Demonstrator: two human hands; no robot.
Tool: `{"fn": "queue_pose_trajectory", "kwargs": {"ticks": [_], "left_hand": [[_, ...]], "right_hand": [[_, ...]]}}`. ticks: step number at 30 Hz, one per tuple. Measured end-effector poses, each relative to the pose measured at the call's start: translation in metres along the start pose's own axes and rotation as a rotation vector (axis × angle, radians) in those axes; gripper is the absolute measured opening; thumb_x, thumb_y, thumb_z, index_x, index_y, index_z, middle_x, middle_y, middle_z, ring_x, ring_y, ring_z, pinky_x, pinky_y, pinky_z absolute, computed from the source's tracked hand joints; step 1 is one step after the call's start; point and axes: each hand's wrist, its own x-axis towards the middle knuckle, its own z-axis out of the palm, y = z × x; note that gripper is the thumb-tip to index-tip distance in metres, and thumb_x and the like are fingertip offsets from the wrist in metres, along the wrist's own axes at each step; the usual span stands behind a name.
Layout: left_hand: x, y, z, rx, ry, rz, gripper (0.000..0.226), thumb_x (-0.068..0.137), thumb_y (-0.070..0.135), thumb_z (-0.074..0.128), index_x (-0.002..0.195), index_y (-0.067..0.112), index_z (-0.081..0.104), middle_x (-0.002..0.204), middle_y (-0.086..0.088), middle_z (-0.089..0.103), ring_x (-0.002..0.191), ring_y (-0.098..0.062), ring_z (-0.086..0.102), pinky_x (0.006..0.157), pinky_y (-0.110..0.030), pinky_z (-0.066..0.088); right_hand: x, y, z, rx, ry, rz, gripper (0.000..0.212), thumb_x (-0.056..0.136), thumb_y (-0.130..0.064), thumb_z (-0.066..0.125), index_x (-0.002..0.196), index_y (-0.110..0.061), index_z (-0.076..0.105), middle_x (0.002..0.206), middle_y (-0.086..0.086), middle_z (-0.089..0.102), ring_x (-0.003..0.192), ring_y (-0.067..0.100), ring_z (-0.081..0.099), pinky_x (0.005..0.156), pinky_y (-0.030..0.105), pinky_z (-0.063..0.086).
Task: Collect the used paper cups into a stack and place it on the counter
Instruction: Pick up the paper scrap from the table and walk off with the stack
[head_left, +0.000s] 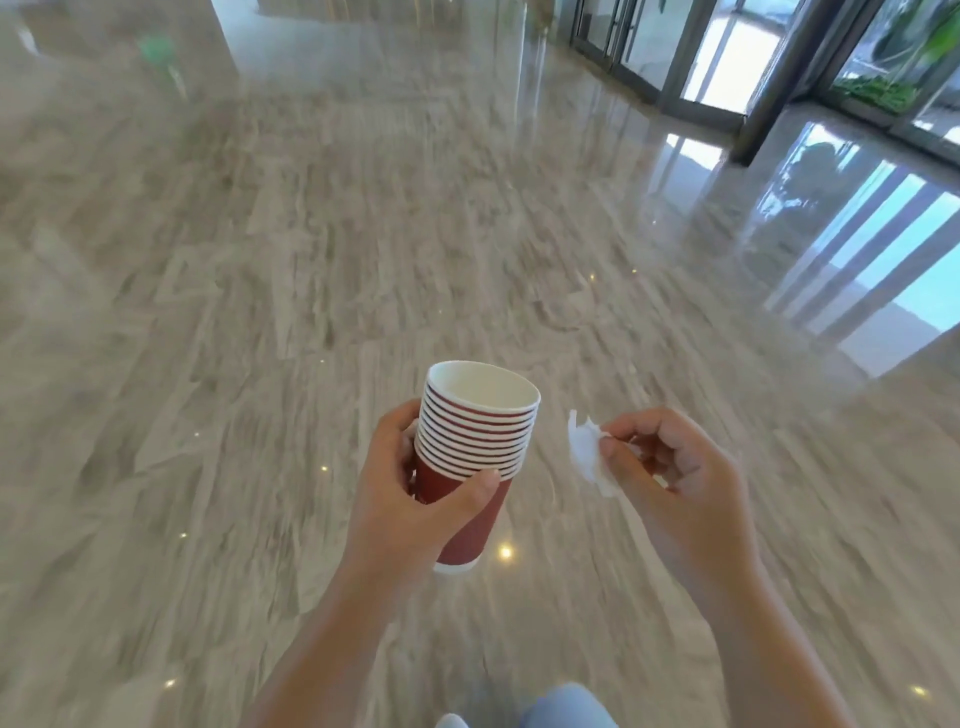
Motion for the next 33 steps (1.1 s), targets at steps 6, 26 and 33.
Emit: {"fn": "queue_pose_trajectory", "kwargs": {"ticks": [6, 26, 33], "left_hand": [[0.131, -0.01, 0.029, -0.006, -0.02, -0.032, 0.065, 0.046, 0.039, 0.079, 0.107, 0.035, 0.057, 0.099, 0.005, 0.071, 0.09, -0.014, 0.069, 0.068, -0.021, 0.053], [0.582, 0.01, 0.084, 0.115, 0.067, 0.039, 0.063, 0.048, 0.047, 0.075, 0.107, 0.033, 0.057, 0.097, 0.007, 0.071, 0.089, -0.013, 0.068, 0.069, -0.025, 0.052], [0.771, 0.016, 0.033, 0.078, 0.125, 0.043, 0.059, 0.047, 0.046, 0.074, 0.102, 0.036, 0.057, 0.093, 0.011, 0.071, 0.084, -0.008, 0.068, 0.063, -0.016, 0.051]], "right_hand": [[0.126, 0.058, 0.014, 0.051, 0.033, 0.099, 0.032, 0.077, -0.002, 0.067, 0.073, -0.034, 0.064, 0.069, -0.013, 0.064, 0.059, 0.006, 0.053, 0.056, 0.01, 0.041], [0.576, 0.155, 0.106, 0.142, -0.025, 0.09, 0.029, 0.077, -0.002, 0.066, 0.071, -0.03, 0.064, 0.063, -0.014, 0.061, 0.057, 0.005, 0.051, 0.054, 0.008, 0.039], [0.75, 0.156, 0.22, 0.169, -0.139, 0.087, 0.028, 0.077, 0.0, 0.065, 0.071, -0.027, 0.065, 0.06, -0.014, 0.061, 0.056, 0.004, 0.048, 0.054, 0.013, 0.04]]}}
